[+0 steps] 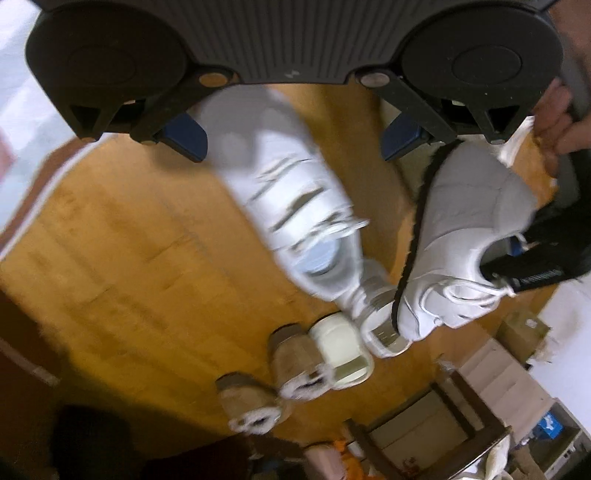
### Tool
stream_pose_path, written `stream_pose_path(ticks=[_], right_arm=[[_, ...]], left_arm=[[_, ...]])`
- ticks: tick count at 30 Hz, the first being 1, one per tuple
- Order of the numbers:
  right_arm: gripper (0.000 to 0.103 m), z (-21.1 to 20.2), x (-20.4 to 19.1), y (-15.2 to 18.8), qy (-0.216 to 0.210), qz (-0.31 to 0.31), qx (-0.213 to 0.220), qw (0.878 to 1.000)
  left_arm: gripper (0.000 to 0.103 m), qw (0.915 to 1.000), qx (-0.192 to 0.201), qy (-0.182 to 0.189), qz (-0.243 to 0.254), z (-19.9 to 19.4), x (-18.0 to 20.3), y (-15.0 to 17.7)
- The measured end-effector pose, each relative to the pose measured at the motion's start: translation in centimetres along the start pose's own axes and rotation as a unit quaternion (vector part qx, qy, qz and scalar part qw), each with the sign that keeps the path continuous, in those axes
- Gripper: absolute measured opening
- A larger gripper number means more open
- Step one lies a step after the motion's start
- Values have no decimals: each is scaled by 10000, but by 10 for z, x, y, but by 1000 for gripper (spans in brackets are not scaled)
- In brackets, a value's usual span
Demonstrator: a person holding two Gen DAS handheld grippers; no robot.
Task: Organize scattered shoes
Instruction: 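Pull the sneaker out of the pile with the left tool, lower it, then open the left tool while the right tool grasps the sneaker by its laces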
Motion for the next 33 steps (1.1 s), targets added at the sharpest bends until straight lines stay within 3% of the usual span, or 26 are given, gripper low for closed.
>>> stream_pose_path(ticks=[2,4,7,11,13,14,15,16,18,20,23,25,29,31,33], right_arm=[[100,-16,15,-4,180,143,185,9996],[100,-28,32,-9,94,509,400,9979],[100,-36,61,-18,-128,1029,319,9941],[98,-42,82,-25,247,1056,474,9930],[98,-40,91,-26,614,914,617,9920],[98,-36,95,-25,767,854,596,9916],[97,-31,100,-25,950,781,569,9908],[96,-26,105,-25,1132,707,541,9896],[90,-15,110,-26,1232,511,492,9898],[80,-8,113,-28,1276,345,459,9902],[69,3,109,-37,1290,-94,411,9907],[64,16,98,-48,1283,-727,262,9887],[61,34,79,-61,1296,-1771,-118,9756],[61,43,66,-63,1401,-2364,-291,9611],[62,47,61,-62,1395,-2512,-395,9570]], left_arm=[[23,9993,-36,375,13,1,23,3],[23,9976,-78,679,125,9,50,7],[23,9946,-301,979,183,31,84,16],[25,9938,-653,789,430,86,134,41],[30,9889,-1105,654,753,116,152,58],[33,9779,-1769,567,955,141,161,73],[42,9687,-2233,721,813,149,161,84],[43,9621,-2489,927,611,150,158,91],[46,9655,-2390,832,612,138,153,93],[63,9692,-2219,612,871,121,147,92],[65,9721,-2058,651,922,82,119,80],[67,9740,-1896,686,1037,73,108,75],[71,9725,-1775,628,1368,71,97,71],[71,9719,-1902,593,1254,75,94,77],[72,9684,-2103,606,1192,79,95,86]])
Point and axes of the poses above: each gripper's, at about its wrist camera, not at the fingertips, and z roughly the way its jaws point, x to its right, y to its underside, the point moved 5 cm from there along z, roughly the way its jaws point, and after that the axes turned 5 degrees about -x, right-handed, at the moved point
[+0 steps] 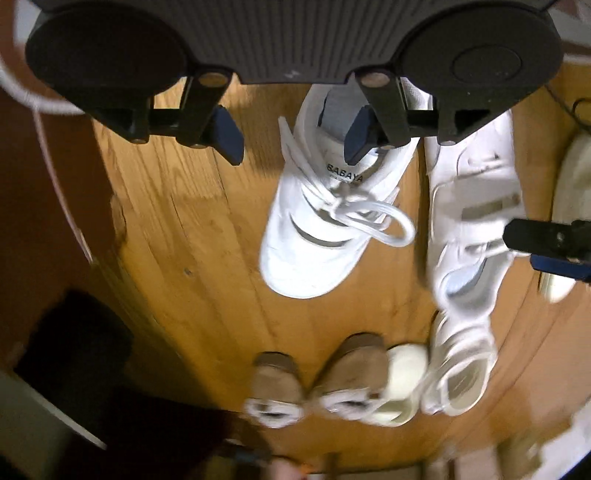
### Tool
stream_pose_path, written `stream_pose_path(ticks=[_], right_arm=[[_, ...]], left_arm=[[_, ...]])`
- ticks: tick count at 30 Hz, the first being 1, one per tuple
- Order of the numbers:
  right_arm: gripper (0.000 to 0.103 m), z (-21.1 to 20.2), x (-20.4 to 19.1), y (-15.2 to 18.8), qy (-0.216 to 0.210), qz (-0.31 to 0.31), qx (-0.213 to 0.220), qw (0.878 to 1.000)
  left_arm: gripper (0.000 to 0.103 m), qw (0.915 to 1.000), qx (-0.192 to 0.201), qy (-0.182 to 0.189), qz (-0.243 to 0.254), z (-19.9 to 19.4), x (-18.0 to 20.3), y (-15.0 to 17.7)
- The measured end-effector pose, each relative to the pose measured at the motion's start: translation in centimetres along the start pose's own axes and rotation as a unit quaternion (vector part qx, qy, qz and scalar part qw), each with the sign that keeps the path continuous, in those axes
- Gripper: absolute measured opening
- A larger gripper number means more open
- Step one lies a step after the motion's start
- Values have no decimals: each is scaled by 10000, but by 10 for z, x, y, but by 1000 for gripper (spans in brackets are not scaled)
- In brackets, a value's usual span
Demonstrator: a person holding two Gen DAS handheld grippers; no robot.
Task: Organize scattered shoes
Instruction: 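Open the left tool while the right tool grasps the sneaker by its laces, then carry the sneaker with the right tool and set it beside its mate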
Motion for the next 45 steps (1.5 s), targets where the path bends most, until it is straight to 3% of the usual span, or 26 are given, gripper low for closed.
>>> stream_pose_path(ticks=[4,10,12,15,19,23,29,36,37,41,45], right_arm=[[62,7,-7,-4,-7,-203,-108,9997],[67,12,6,-7,-50,38,-61,10000],[68,9,8,-4,-114,47,5,9999],[69,6,7,-1,-250,-101,39,9996],[65,4,-2,-3,-620,-317,-57,9976],[61,8,-1,-6,-680,-228,-120,9973],[62,23,1,-14,-520,-231,-118,9983],[64,45,-13,-22,-39,-741,168,9971],[63,47,-12,-21,-120,-688,220,9973],[33,45,-4,-23,-306,-249,292,9988],[27,40,9,-25,-521,441,333,9971]], left_arm=[[76,9982,-116,-162,561,-2,19,7],[78,9971,-186,-13,737,-10,23,8],[78,9967,-221,-111,767,-12,22,10],[78,9940,-209,-541,923,-23,27,16],[78,9940,-391,-76,1018,-28,37,30],[78,9928,-525,-21,1076,-25,35,34],[81,9925,-642,99,1039,-25,28,40],[81,9950,-656,-172,727,-31,-2,38],[81,9955,-641,-204,672,-33,-7,37],[82,9971,-603,-256,396,-37,-27,34],[82,9982,-551,-243,-53,-41,-51,33]])
Point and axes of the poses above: each gripper's, at about its wrist camera, not at the fingertips, and z roughly the way its jaws point, x to its right, y to its underside, the point moved 5 cm from there along z, roughly the way its jaws point, and after that the axes turned 5 degrees about -x, right-handed, at the moved point
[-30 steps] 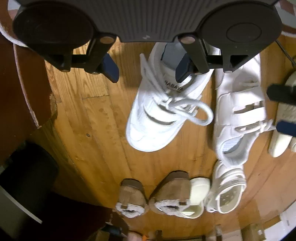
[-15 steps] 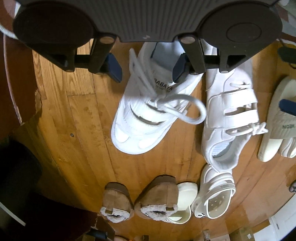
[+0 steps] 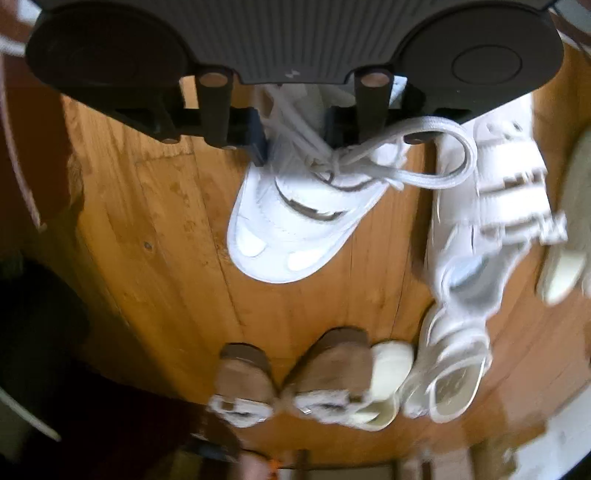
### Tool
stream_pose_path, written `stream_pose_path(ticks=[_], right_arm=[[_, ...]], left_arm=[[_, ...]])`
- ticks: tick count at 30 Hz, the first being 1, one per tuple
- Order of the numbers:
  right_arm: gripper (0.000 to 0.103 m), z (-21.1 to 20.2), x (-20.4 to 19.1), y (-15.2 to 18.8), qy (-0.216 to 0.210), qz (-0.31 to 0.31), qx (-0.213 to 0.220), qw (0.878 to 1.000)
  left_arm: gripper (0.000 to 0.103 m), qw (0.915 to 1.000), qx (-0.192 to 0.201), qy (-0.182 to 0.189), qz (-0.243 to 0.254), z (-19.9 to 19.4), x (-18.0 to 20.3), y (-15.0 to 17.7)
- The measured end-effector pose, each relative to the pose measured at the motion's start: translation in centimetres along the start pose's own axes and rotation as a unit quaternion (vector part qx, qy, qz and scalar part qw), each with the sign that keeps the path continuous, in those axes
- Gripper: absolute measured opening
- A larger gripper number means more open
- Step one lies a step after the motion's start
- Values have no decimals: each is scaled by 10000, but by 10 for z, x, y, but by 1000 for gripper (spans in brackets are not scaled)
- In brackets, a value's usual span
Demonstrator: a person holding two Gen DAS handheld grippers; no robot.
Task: Organize scattered shoes
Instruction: 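Carry the sneaker with the right tool and set it beside its mate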
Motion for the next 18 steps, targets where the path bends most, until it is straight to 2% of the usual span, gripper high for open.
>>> stream_pose_path(ticks=[4,6,7,11,12,13,15,18], right_arm=[[26,-5,14,0,-203,910,105,9956],[25,-9,27,1,-427,1622,165,9857],[26,-12,34,5,-566,2080,231,9762],[26,-18,53,21,-949,3492,307,9317],[26,-18,58,31,-1152,4109,147,9043],[26,-17,63,42,-1379,4780,-52,8675],[26,-13,66,52,-1769,5382,-188,8239],[26,-12,67,55,-1838,5590,-117,8084]], left_arm=[[82,9998,39,34,-198,-3,-12,-1],[82,9997,70,19,-241,-5,-14,-1],[82,9995,108,6,-300,-6,-16,-1],[82,9945,401,134,-954,-15,-32,-4],[82,9939,422,169,-1004,-16,-34,-4],[82,9932,445,182,-1057,-17,-37,-4],[82,9923,461,152,-1136,-18,-42,-5],[82,9887,446,78,-1427,-17,-58,-4]])
Point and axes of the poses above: each gripper's, at about its wrist camera, not at the fingertips, and z roughly the way its jaws point, x to its right, y to its underside, the point moved 5 cm from there along z, roughly the way its jaws point, and after that the axes turned 5 degrees about -x, right-handed, at the moved point
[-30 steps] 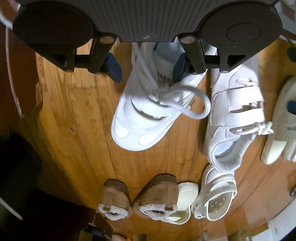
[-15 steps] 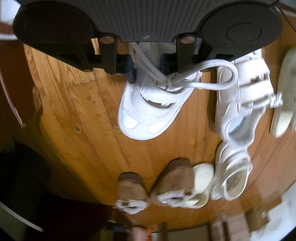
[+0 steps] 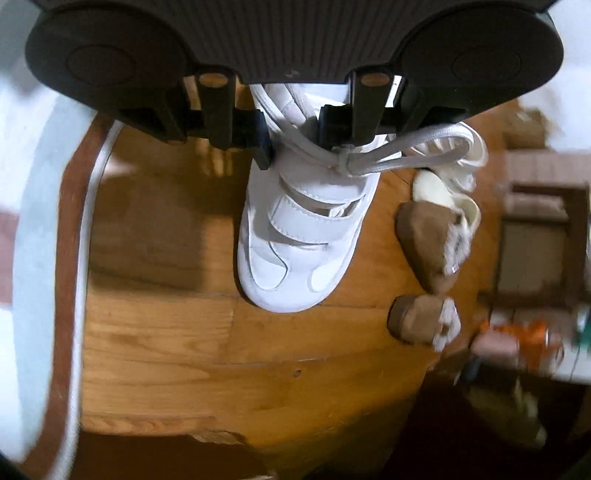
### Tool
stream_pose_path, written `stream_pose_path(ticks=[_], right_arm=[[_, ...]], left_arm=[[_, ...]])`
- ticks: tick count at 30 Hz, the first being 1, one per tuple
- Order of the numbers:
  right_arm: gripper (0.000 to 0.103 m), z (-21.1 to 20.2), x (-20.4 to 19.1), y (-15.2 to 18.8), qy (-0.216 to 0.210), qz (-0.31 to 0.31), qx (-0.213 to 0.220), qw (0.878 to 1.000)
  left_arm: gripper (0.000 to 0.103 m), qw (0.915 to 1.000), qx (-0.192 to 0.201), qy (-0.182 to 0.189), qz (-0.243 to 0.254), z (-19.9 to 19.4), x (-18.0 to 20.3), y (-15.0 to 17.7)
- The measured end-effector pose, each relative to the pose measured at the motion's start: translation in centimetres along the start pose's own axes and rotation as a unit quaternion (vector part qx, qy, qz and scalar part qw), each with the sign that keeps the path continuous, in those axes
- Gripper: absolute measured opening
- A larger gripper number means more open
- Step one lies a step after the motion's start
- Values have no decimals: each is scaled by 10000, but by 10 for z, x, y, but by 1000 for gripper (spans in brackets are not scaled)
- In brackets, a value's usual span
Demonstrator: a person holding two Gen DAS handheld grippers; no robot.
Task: Organize scattered shoes
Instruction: 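Carry the sneaker with the right tool and set it beside its mate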
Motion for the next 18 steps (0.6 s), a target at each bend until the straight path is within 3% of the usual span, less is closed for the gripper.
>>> stream_pose_path(ticks=[4,8,14,18], right_arm=[[26,1,6,5,-433,674,-108,9967],[25,3,11,15,-1017,1564,-374,9817],[26,11,5,34,-1150,2172,-374,9686],[25,17,6,39,-1452,2669,-230,9524]], left_arm=[[82,9988,142,163,-429,-8,-19,-4],[82,9979,257,148,-576,-15,-29,-7],[82,9966,235,188,-771,-11,-36,-7],[82,9943,320,305,-972,-16,-41,-7]])
Point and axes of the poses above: each gripper's, at about its wrist camera, not at the fingertips, and z roughly the way its jaws point, x to its right, y to its underside, the point moved 5 cm from there along z, roughly the way its jaws point, and after that the axes turned 5 degrees about -x, right-handed, at the moved point
